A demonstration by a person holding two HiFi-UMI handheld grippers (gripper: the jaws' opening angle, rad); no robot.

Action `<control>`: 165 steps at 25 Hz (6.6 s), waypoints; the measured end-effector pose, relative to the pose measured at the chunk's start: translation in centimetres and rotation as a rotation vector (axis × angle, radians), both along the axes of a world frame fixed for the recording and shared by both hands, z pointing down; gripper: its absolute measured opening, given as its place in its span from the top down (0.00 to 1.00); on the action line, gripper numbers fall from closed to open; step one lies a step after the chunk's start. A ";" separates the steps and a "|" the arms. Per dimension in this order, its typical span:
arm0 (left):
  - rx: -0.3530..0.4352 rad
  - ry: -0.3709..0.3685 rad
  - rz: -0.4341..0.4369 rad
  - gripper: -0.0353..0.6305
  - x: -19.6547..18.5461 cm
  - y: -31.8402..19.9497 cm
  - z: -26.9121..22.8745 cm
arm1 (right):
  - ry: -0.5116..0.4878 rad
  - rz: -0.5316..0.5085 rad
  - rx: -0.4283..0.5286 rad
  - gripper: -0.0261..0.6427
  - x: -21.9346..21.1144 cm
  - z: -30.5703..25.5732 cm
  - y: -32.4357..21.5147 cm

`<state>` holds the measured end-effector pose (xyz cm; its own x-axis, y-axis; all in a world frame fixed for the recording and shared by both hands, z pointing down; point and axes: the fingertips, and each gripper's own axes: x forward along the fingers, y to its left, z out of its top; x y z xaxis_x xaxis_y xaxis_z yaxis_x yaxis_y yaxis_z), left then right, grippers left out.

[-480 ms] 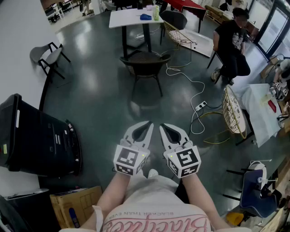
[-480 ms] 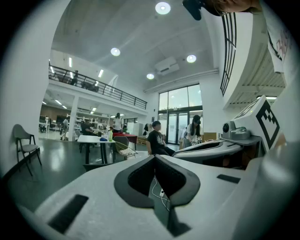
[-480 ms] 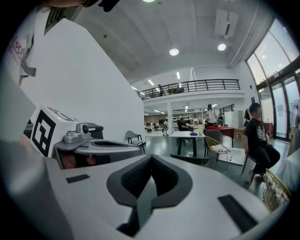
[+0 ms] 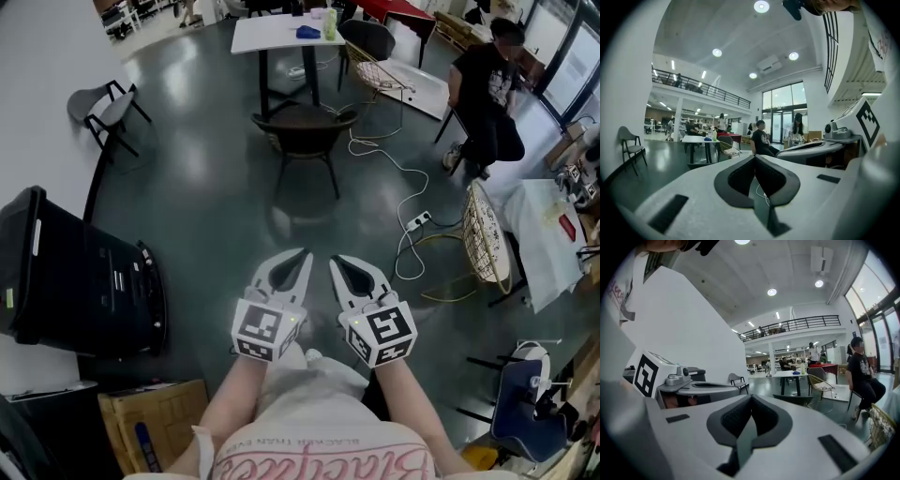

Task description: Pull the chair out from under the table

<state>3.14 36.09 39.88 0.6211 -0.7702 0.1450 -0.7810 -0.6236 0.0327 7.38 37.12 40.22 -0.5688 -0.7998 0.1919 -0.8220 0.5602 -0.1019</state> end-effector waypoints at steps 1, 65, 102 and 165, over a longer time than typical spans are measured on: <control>-0.001 0.000 -0.003 0.94 0.0 -0.3 0.0 | -0.015 0.001 -0.003 0.96 0.1 0.0 -0.3; -0.088 0.025 0.037 0.94 -11.5 -43.4 3.6 | -0.030 0.146 -0.146 0.95 -9.2 4.0 -43.7; -0.374 -0.097 0.075 0.94 -7.1 -67.6 15.9 | -0.268 0.576 -0.998 0.70 0.4 31.0 -69.6; -0.416 -0.114 0.124 0.94 -5.9 -57.4 18.6 | -0.320 0.879 -1.265 0.67 3.9 38.1 -50.4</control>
